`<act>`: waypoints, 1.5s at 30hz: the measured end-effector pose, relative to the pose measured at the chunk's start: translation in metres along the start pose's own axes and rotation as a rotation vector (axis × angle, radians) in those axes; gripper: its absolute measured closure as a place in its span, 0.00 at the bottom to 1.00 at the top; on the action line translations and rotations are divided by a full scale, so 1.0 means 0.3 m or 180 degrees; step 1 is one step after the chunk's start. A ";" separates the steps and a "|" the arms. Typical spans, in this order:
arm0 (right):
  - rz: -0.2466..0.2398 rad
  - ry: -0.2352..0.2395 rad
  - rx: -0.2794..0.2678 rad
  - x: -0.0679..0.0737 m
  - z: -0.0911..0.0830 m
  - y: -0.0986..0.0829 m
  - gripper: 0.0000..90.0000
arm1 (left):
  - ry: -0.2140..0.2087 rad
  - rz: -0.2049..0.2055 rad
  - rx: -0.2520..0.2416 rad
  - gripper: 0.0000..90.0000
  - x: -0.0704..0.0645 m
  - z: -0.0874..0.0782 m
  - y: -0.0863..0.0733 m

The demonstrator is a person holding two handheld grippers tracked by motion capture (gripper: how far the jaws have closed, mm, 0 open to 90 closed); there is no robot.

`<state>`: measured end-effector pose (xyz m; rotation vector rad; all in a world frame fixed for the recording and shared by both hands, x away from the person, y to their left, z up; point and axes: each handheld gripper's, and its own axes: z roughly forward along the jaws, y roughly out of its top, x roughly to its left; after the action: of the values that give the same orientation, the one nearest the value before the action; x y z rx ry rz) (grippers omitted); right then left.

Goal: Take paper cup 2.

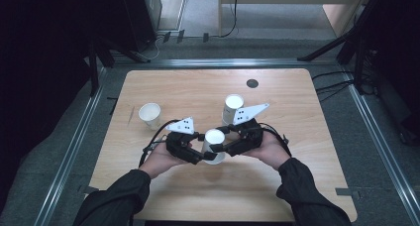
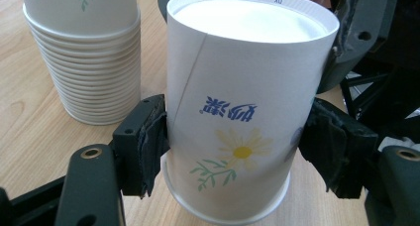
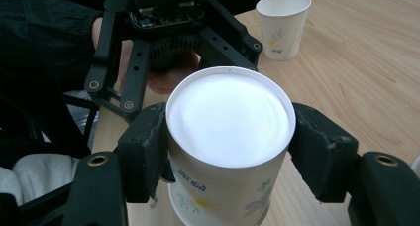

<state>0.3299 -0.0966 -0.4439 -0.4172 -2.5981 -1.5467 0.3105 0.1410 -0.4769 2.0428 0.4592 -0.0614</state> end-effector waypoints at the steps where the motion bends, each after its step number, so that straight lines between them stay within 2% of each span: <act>1: -0.0006 -0.0011 -0.0010 0.000 0.000 0.000 0.39 | 0.0003 0.0004 -0.0001 0.33 0.000 0.000 0.000; 6: 0.0041 0.0001 -0.0031 -0.002 -0.001 0.000 0.39 | 0.0013 0.0019 -0.0014 0.33 0.000 -0.004 0.001; 15: 0.0000 0.0004 -0.0055 -0.001 -0.006 0.000 0.37 | 0.0013 0.0010 -0.0038 0.34 0.002 -0.012 0.003; 22: 0.0050 -0.0051 -0.0086 -0.008 -0.041 -0.016 0.35 | 0.0039 -0.0032 0.0007 0.34 0.014 -0.046 0.012; 28: 0.0057 -0.0117 0.0011 -0.004 -0.064 -0.046 0.35 | 0.0077 -0.0013 0.0262 0.34 0.019 -0.088 0.046; 30: 0.0044 -0.0128 0.0022 -0.005 -0.065 -0.051 0.35 | 0.0065 -0.0014 0.0298 0.34 0.020 -0.095 0.054; 35: 0.0084 -0.0152 0.0107 -0.001 -0.069 -0.080 0.35 | 0.0086 0.0125 0.0608 0.34 0.019 -0.116 0.114; 37: 0.0083 -0.0156 0.0128 0.003 -0.067 -0.087 0.35 | 0.0094 0.0193 0.0779 0.34 0.021 -0.124 0.144; 40: 0.0023 -0.0158 0.0136 0.005 -0.062 -0.091 0.35 | 0.0129 0.0290 0.0973 0.35 0.021 -0.133 0.174; 45: 0.0017 -0.0162 0.0139 0.004 -0.056 -0.092 0.35 | 0.0188 0.0413 0.1324 0.35 0.022 -0.135 0.207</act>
<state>0.3202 -0.1234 -0.4589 -0.4652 -2.6611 -1.4940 0.3321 0.1510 -0.4063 2.4843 0.3709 -0.0184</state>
